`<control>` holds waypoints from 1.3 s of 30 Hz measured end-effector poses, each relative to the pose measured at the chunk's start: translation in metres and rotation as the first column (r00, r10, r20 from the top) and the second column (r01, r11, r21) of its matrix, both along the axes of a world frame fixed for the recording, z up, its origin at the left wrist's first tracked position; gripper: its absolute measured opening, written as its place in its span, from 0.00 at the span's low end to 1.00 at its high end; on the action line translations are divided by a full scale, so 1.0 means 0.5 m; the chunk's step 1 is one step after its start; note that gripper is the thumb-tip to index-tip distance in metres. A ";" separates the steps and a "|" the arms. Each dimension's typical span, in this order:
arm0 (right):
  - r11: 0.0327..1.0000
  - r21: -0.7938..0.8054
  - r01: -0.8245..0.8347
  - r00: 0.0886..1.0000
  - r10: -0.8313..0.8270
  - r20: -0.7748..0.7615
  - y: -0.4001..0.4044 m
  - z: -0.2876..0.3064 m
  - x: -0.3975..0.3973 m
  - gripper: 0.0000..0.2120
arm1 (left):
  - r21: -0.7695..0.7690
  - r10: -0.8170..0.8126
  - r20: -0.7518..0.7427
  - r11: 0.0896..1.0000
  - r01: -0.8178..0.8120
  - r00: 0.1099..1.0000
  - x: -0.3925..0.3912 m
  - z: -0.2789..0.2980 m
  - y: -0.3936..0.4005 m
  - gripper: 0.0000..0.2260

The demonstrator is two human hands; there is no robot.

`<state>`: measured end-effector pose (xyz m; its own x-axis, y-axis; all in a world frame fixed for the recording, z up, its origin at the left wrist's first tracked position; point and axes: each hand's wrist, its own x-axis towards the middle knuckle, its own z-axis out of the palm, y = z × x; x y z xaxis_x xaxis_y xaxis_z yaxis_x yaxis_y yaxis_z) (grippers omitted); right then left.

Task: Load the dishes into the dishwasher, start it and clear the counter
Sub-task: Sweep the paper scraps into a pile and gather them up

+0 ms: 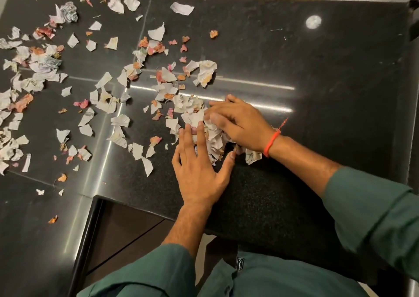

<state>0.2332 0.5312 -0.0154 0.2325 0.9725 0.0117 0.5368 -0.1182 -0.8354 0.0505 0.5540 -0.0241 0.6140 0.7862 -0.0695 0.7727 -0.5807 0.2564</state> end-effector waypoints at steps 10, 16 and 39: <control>0.843 0.075 0.532 0.845 -0.523 -0.111 0.198 0.010 0.221 0.17 | -0.020 0.003 0.004 1.000 -0.003 1.000 0.000 0.004 0.001 0.42; 0.962 -0.123 0.242 0.936 -0.198 0.292 0.333 0.005 0.223 0.27 | -0.014 0.010 0.016 1.000 -0.010 1.000 -0.001 0.000 0.000 0.41; 0.983 -0.118 0.141 0.874 -0.180 -0.451 0.231 0.040 0.108 0.19 | -0.016 0.020 0.037 1.000 -0.019 0.999 -0.001 0.000 -0.001 0.40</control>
